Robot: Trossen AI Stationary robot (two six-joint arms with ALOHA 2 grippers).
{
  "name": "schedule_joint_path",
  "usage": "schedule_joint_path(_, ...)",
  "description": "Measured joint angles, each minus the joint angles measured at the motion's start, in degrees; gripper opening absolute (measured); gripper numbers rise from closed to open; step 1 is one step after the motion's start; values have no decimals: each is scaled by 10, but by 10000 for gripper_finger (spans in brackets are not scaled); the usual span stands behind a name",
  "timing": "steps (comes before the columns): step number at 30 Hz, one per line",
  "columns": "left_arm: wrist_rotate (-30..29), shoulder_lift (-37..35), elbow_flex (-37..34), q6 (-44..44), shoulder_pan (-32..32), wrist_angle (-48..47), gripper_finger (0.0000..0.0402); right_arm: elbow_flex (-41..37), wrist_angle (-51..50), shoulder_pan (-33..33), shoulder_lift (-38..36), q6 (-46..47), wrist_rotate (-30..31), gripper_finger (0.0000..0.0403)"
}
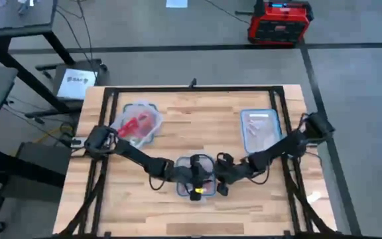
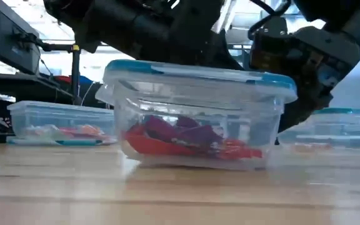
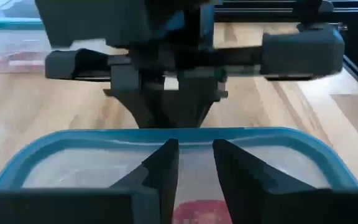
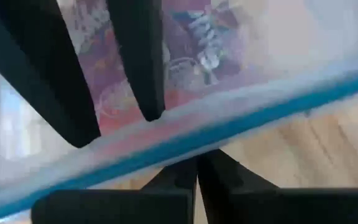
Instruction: Sort candy
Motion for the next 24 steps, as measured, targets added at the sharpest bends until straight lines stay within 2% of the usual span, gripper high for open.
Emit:
schedule_joint_path(3, 0, 0, 0, 5, 1, -2, 93, 7, -35, 0, -11, -9, -2, 0)
schedule_joint_path(6, -5, -2, 4, 17, 2, 9, 93, 12, -128, 5, -46, 1, 7, 0)
schedule_joint_path(14, -7, -2, 50, 23, -3, -32, 93, 15, -266, 30, -182, 2, 66, 0)
schedule_joint_path(18, -6, -28, 111, 52, -13, -181, 93, 15, -254, 42, -250, -29, 86, 0)
schedule_joint_path(21, -4, -56, 176, 44, -25, -362, 93, 15, -181, 52, -271, -72, 113, 0)
schedule_joint_path(24, -21, -96, 237, 6, -46, -539, 93, 14, -84, 50, -254, -124, 116, 0)
